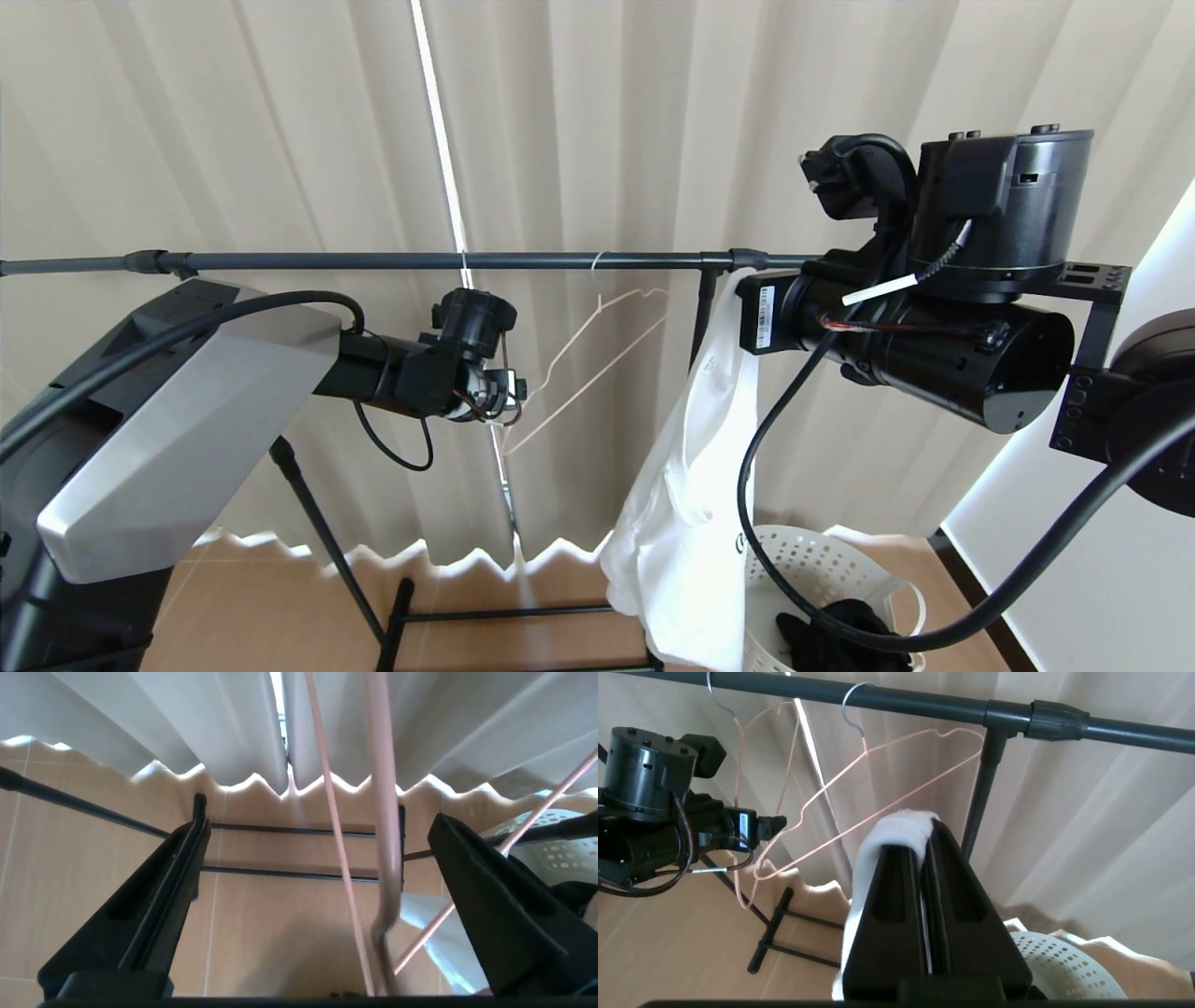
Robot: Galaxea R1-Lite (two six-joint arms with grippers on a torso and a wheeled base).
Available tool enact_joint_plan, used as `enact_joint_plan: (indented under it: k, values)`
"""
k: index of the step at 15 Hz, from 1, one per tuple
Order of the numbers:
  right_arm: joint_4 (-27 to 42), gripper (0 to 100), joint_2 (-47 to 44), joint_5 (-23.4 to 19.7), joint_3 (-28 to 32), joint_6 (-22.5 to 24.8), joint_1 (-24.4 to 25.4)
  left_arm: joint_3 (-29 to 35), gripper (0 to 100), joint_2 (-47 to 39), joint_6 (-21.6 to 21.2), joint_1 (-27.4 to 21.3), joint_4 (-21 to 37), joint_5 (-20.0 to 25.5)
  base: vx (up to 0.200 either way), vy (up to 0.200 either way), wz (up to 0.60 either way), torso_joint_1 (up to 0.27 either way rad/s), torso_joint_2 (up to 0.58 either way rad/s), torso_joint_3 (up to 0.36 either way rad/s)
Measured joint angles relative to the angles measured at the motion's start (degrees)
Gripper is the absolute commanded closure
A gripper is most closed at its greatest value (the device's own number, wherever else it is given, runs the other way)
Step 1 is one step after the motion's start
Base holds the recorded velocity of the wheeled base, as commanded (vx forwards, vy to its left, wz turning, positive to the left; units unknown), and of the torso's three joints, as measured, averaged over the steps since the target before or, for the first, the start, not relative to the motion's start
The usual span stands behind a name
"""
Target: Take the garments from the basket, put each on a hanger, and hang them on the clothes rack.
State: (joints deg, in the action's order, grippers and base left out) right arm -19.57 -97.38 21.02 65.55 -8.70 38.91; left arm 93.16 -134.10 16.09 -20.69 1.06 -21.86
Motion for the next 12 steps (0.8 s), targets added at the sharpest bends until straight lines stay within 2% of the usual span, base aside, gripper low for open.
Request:
enact_joint_plan:
  k: [1, 12]
  values:
    - [0.0, 100, 0.0, 0.0, 0.0, 0.0, -0.02, 0.37, 100, -0.28, 0.0, 0.16, 0.02, 0.0, 0.0, 0.0, 0.0, 0.0, 0.0, 0.0]
    - [0.0, 100, 0.02, 0.05, -0.32, 0.0, 0.0, 0.46, 100, -0.52, 0.0, 0.29, 0.02, -0.45, 0.0, 0.0, 0.0, 0.0, 0.0, 0.0]
